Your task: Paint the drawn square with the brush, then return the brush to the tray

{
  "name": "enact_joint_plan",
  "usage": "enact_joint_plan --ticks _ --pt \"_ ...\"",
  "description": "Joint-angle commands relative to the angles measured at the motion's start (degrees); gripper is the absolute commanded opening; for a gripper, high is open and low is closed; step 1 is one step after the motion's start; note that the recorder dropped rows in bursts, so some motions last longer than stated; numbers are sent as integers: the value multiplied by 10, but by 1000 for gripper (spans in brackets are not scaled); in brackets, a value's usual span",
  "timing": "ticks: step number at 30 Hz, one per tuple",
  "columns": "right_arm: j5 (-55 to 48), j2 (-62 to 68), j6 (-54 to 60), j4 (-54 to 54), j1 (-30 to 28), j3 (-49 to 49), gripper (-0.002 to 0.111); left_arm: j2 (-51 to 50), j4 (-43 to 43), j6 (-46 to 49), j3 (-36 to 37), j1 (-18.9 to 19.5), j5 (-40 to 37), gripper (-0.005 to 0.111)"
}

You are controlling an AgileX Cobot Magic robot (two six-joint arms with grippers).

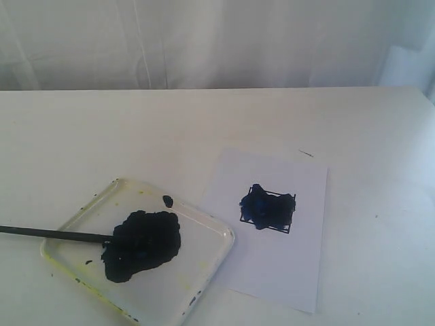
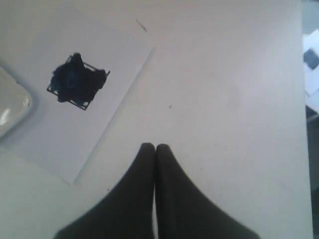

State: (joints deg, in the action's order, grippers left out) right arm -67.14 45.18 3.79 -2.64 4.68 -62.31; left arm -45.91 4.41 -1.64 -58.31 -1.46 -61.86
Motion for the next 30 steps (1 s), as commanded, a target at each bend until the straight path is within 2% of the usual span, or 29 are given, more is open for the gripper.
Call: enact_joint_plan --ticks 1,11,14,17,19,22,25,30 --pt "0 -131 15 -2 -3 17 0 128 2 -9 27 1 -3 0" --pt "0 -375 20 -2 -3 56 0 360 13 -9 53 1 -15 0" --pt "-2 -452 20 -2 -3 81 0 458 18 -9 80 1 -32 0" --pt "-28 -452 31 9 -3 102 0 459 41 -24 100 0 -60 0" --pt "-22 -452 31 16 -3 129 0 459 51 -30 131 0 3 0" --pt "100 -452 0 26 -3 194 0 459 49 -48 213 0 110 0" --pt "237 -452 -11 26 -2 273 0 459 41 -51 303 0 251 0" --pt "408 -452 -11 26 -2 389 0 459 -18 -68 401 0 400 0"
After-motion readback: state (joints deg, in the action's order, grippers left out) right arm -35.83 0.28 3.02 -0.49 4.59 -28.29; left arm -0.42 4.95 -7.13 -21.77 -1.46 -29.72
